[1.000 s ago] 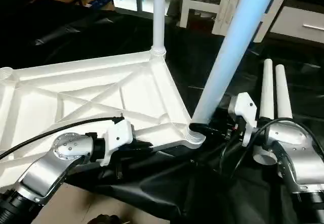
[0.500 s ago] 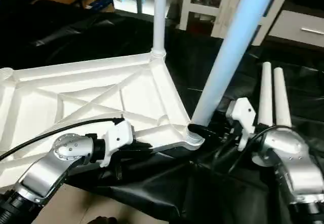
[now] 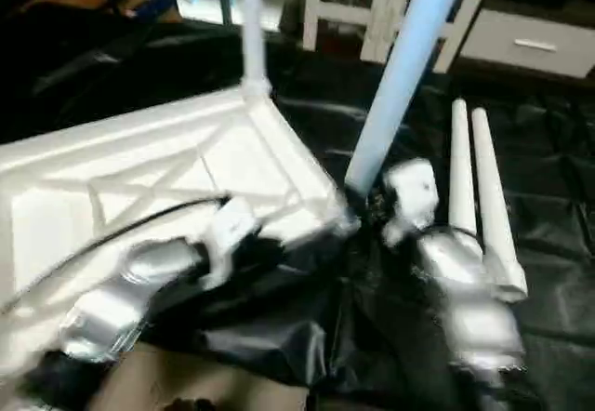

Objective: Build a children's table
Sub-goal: Insert table leg to table base

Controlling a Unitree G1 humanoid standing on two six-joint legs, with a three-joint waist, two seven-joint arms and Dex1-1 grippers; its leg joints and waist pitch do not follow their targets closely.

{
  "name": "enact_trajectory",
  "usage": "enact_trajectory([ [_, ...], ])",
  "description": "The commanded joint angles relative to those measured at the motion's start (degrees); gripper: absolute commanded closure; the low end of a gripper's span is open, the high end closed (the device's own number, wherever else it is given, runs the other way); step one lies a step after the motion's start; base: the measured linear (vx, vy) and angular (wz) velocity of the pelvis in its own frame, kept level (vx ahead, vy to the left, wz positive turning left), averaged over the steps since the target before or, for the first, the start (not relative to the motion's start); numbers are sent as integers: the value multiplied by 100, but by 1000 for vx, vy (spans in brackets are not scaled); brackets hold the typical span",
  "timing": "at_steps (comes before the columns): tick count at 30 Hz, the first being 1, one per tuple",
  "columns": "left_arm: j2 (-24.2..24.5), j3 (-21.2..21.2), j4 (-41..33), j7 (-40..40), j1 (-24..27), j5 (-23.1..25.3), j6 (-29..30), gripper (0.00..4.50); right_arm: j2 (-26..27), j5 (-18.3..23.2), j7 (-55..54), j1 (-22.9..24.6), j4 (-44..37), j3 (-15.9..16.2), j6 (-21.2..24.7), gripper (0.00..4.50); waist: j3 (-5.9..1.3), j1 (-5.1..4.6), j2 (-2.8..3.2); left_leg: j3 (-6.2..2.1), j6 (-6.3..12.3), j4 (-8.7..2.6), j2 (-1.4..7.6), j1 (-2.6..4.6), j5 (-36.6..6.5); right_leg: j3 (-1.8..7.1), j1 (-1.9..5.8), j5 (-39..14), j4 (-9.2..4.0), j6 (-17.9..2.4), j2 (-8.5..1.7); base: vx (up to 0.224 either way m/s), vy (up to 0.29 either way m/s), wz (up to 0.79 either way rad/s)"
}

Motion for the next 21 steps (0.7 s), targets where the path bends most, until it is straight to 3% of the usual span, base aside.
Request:
enact_trajectory([
  [1,-446,206,399,895,-70,22,421,450,157,-518,-890,132,1106,81,390,264,-90,-69,4,-195,-181,-536,171,15,-3293,10,22,-3969,-477,-284,-188,-50,38,-8],
  [2,-534,240,448,987,-102,24,451,450,208,-540,-968,84,1168,97,373,264,-87,-68,3,-184,-134,-521,150,64,-3364,14,-27,-3914,-516,-225,-169,-58,50,-9],
  [5,-1118,481,844,1654,-352,1,330,450,560,-615,-1549,-387,1797,89,172,264,-140,-49,38,-184,-31,-538,154,-15,-3156,15,58,-3333,-504,-313,-171,0,0,0],
  [6,-1118,481,844,1654,-352,1,330,450,560,-615,-1549,-387,1797,89,172,264,-135,-74,5,-163,-10,-514,125,10,-3224,4,4,-3318,-527,-328,-150,0,0,0],
  [8,-1516,603,1133,2003,-592,-36,274,450,876,-662,-2028,-928,2486,34,13,264,-155,-106,21,-177,-8,-517,127,-14,-3220,-9,24,-3209,-488,-403,-165,0,0,0],
  [10,-1569,579,1116,1966,-657,-4,372,450,999,-714,-2172,-1160,2699,26,-25,264,-170,-128,-22,-183,20,-515,126,-61,-3153,-17,75,-3090,-477,-400,-176,0,0,0],
  [11,-1569,579,1116,1966,-657,-4,372,450,999,-714,-2172,-1160,2699,26,-25,264,-162,-117,-8,-156,53,-507,131,-38,-3110,6,40,-3047,-491,-436,-182,0,0,0],
  [17,-1339,551,1043,1913,-688,80,516,450,1059,-663,-2329,-1336,2935,-243,-354,264,-208,-94,0,-106,102,-507,161,-77,-2677,56,87,-2322,-378,-705,-171,0,0,0],
  [21,-1216,441,1053,1810,-687,95,446,450,1020,-572,-2166,-1479,3110,-325,-613,265,-216,-95,-2,-83,139,-493,155,-71,-2644,63,91,-2308,-367,-762,-169,0,0,0],
])
